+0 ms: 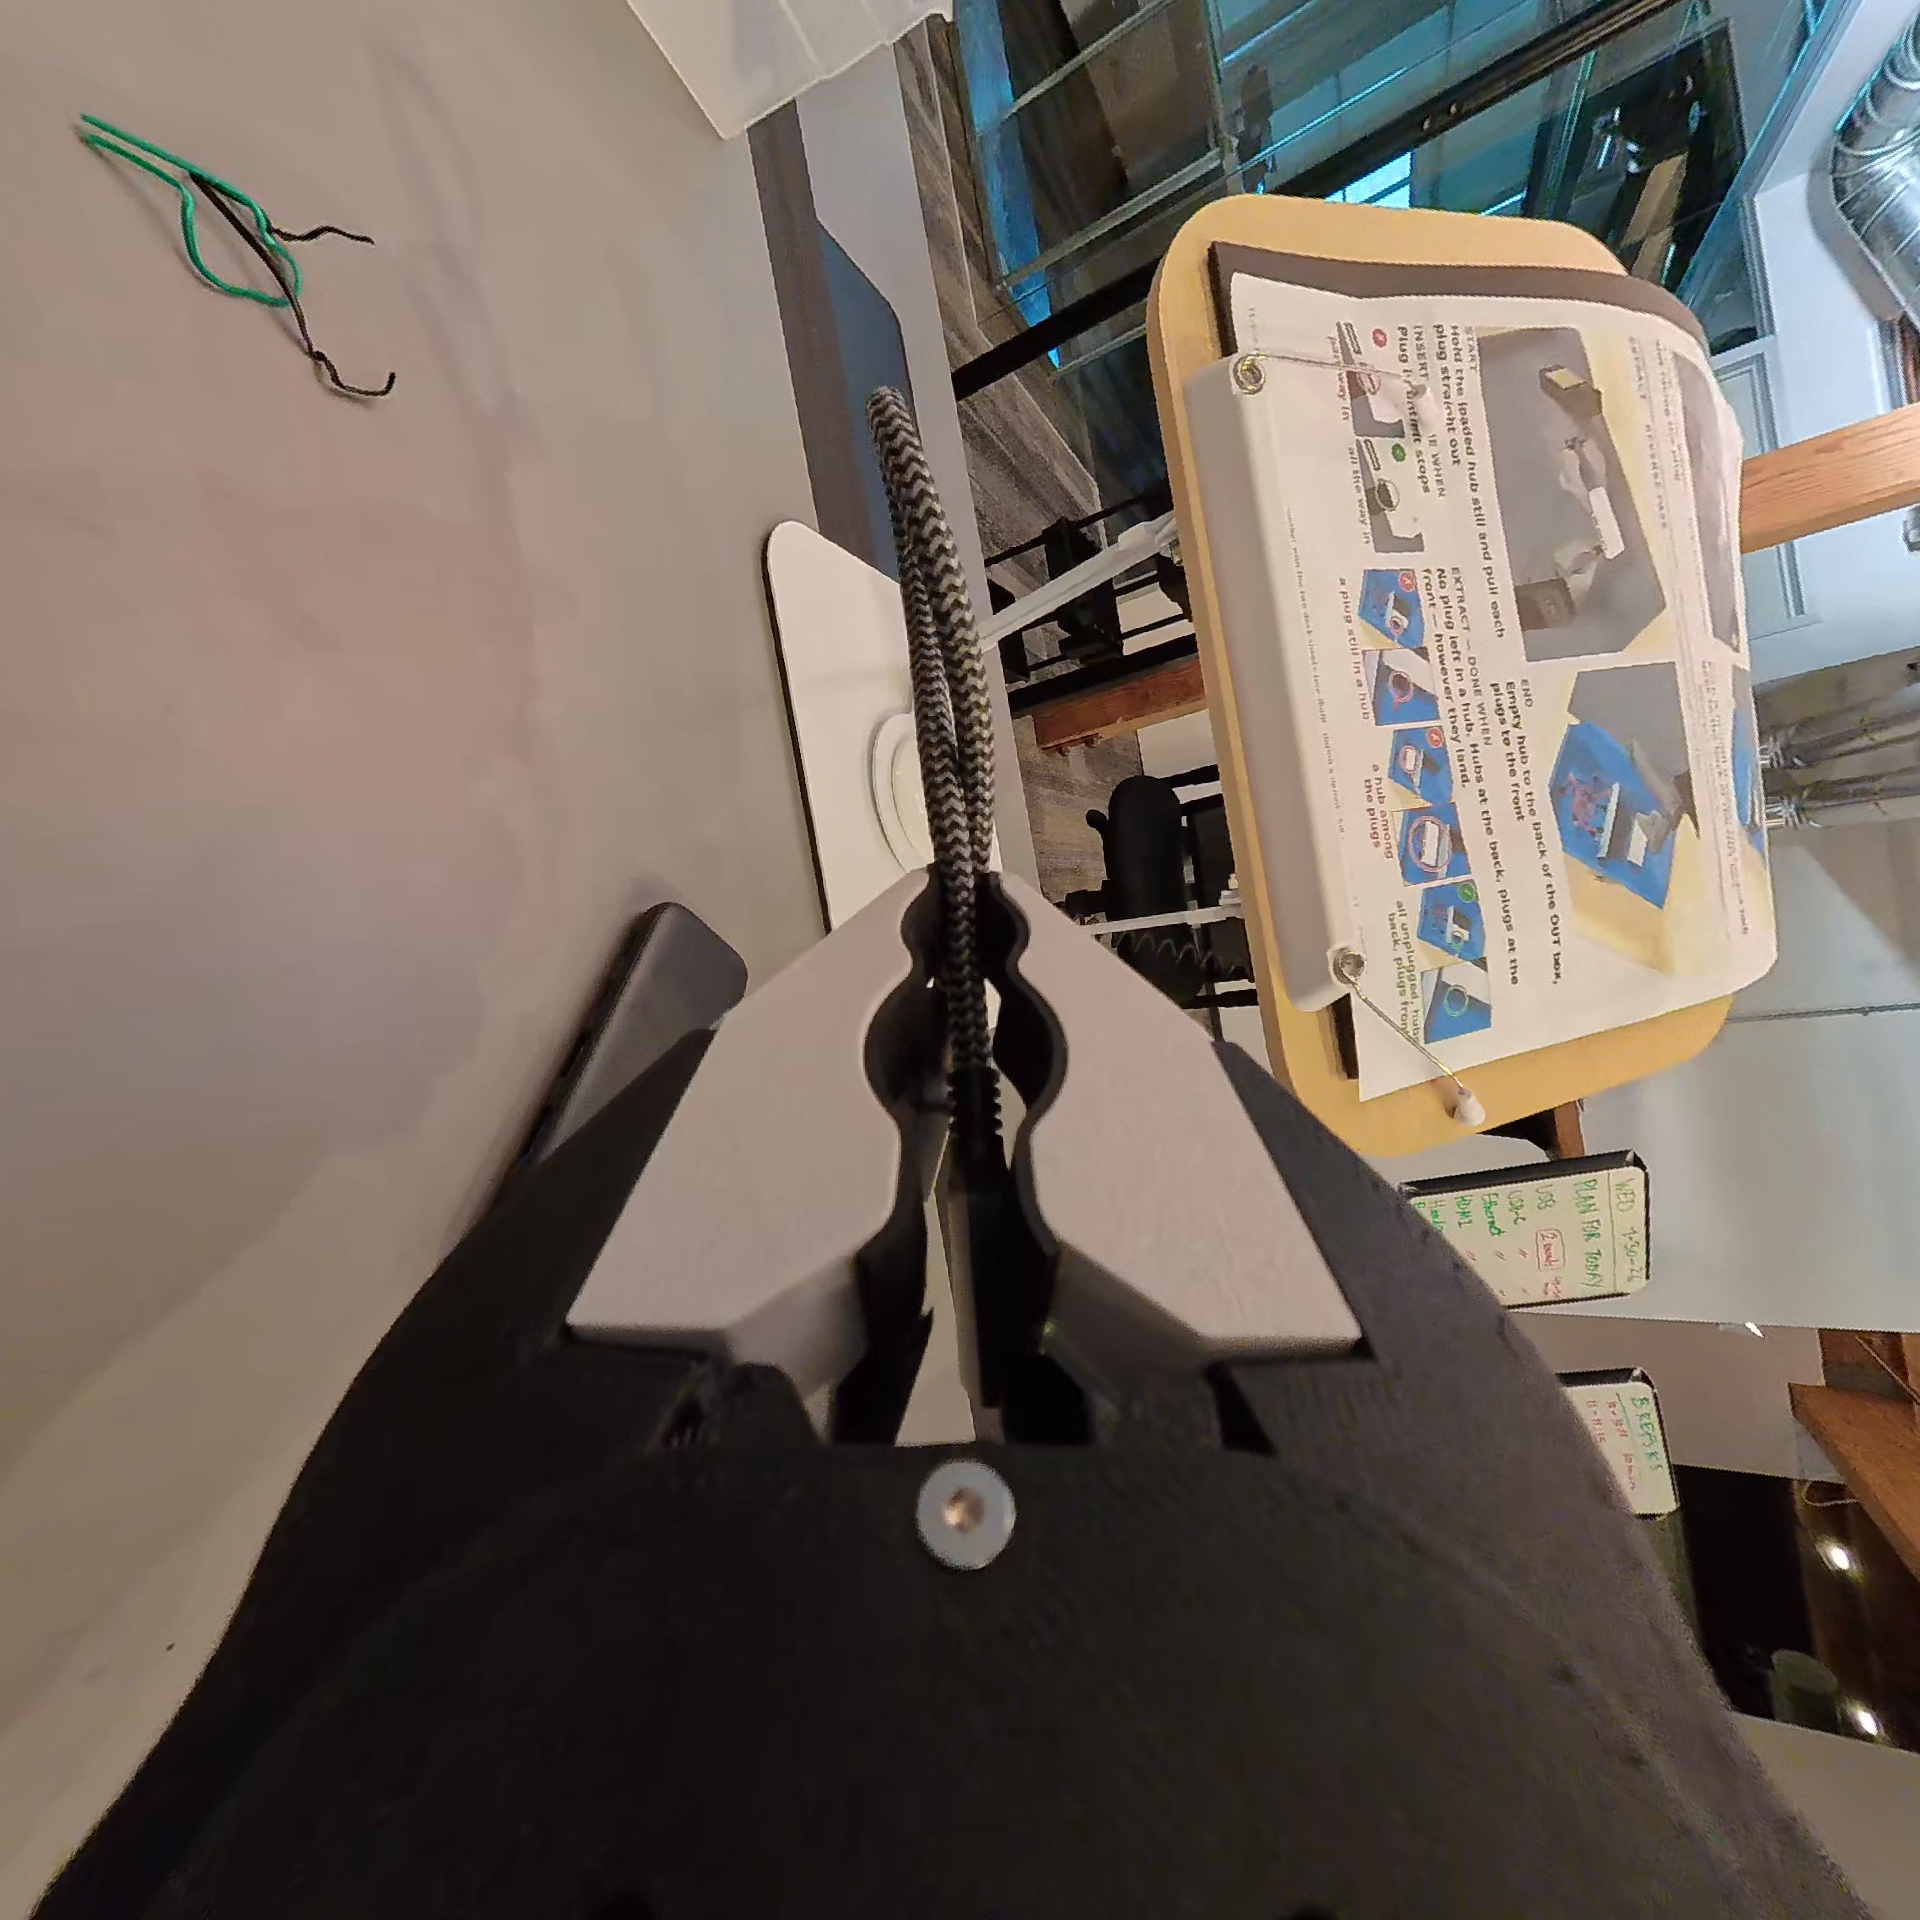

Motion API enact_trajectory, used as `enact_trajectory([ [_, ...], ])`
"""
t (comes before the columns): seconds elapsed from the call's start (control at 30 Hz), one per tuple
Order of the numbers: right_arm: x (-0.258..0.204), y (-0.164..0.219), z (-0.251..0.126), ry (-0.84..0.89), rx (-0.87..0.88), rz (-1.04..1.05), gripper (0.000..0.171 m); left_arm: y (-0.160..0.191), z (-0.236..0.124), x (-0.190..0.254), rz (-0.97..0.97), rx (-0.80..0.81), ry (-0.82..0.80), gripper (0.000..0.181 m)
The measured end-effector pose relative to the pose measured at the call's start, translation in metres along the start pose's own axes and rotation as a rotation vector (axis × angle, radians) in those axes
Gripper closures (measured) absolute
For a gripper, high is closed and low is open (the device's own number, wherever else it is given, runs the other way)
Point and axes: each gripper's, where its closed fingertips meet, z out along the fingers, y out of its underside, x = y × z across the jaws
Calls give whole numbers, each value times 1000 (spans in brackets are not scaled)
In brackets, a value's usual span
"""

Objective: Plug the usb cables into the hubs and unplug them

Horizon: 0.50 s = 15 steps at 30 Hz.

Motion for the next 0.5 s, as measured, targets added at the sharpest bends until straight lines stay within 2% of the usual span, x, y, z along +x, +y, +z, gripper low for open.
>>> enact_trajectory([
  [0.1,-1,0,1,-3,1,0,169,0,6,3,33,-2,38,177],
  [0.37,6,3,-2,6,4,15,169,-5,11,-2,7,24,51,181],
  [0.4,7,4,-3,9,4,17,169,-2,10,-4,10,10,32,179],
  [0.47,10,5,-4,14,5,27,169,7,1,-11,-47,-15,-3,158],
  [0.5,11,6,-5,16,6,33,169,16,-5,-14,-94,-30,-15,153],
])
